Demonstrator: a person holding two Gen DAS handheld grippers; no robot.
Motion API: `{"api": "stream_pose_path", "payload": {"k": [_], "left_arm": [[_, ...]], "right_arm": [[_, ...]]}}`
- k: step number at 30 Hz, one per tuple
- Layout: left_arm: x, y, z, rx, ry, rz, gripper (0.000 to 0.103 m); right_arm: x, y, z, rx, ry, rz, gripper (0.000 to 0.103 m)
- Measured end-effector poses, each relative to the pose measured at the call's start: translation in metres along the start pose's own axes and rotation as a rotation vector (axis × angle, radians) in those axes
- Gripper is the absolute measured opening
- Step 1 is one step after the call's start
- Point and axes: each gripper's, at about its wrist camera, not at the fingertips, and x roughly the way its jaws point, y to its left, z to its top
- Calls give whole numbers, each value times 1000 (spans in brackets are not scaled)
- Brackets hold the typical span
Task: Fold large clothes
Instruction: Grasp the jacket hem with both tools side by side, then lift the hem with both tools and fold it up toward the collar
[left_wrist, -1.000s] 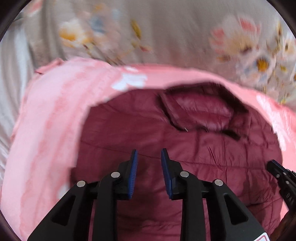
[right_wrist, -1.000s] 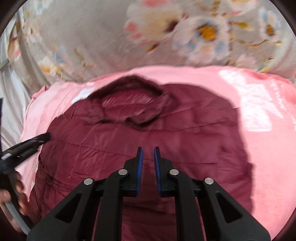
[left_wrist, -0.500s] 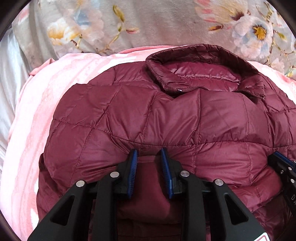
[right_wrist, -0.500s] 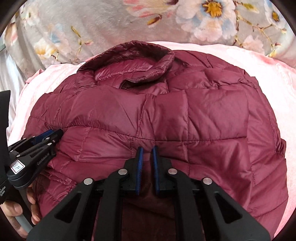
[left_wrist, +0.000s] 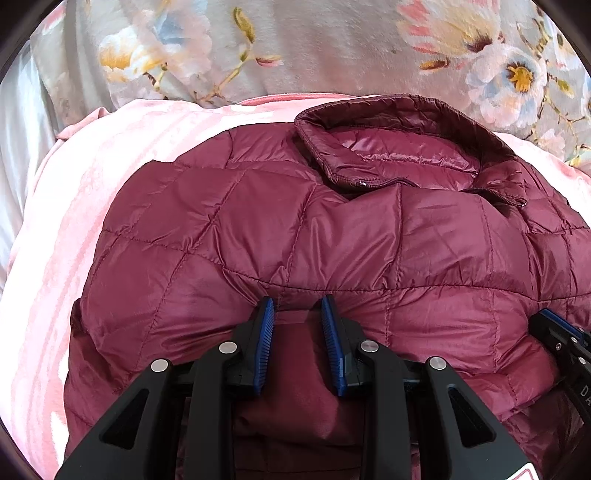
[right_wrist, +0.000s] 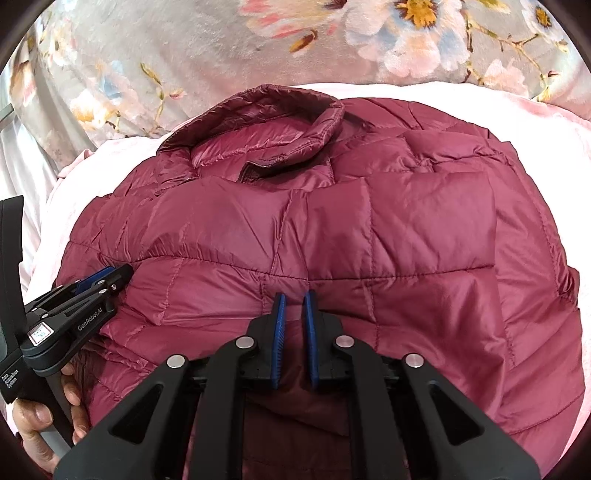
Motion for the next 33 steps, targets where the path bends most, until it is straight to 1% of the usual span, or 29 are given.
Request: {"api": "stream_pose_path", "payload": {"k": [1, 2, 3, 4, 5, 6, 8, 10, 13, 16, 18, 20, 21, 23, 24, 25, 26, 27, 28, 30, 33], "left_arm": [[0, 1, 0, -4, 0, -3, 29], [-1, 3, 1, -11, -2, -12, 33], [-4, 6, 2, -26, -3, -36, 39], [-6, 10, 3, -40, 2, -60, 43], [-9, 13, 5, -56, 12, -88, 48], [-12, 17, 8, -69, 20, -116, 48], [-19, 25, 20, -102, 35, -192, 49], [-23, 32, 40, -154, 47, -247, 49], [-14, 36, 73, -228, 79, -323, 49], [7, 32, 94, -285, 126, -348, 49], [29, 27, 103, -332, 185, -399, 49], [49, 25, 106, -385, 234, -438, 49], [57, 24, 106, -411, 244, -450, 49], [67, 22, 105, -430, 260, -447, 49], [69, 20, 104, -421, 260, -440, 47], [70, 17, 103, -396, 256, -426, 43], [69, 12, 103, -352, 251, -392, 34], [67, 8, 102, -315, 243, -364, 28], [65, 3, 100, -264, 226, -328, 20], [65, -4, 93, -198, 198, -295, 20], [65, -10, 84, -136, 146, -266, 20]], "right_arm": [[-1, -1, 0, 5, -1, 8, 12], [-2, -2, 0, 11, -3, 21, 13], [-5, -4, 1, 22, -11, 42, 20], [-9, -5, 2, 32, -18, 52, 32], [-14, -7, 3, 41, -31, 61, 38], [-23, -9, 7, 50, -52, 77, 46], [-34, -11, 18, 64, -69, 101, 47], [-41, -18, 35, 131, -71, 164, 47], [-32, -39, 62, 298, -52, 286, 48], [-11, -55, 76, 427, -31, 331, 48], [10, -61, 80, 499, 1, 358, 48], [26, -63, 80, 545, 30, 394, 48], [33, -64, 80, 567, 40, 411, 48], [43, -63, 80, 583, 55, 429, 44], [47, -59, 81, 554, 65, 408, 34], [48, -55, 82, 513, 77, 373, 19], [48, -50, 82, 457, 86, 319, 12], [46, -45, 81, 393, 82, 260, 11], [44, -42, 81, 343, 78, 219, 11], [41, -32, 78, 233, 64, 136, 10], [46, -20, 71, 125, 50, 56, 9]]}}
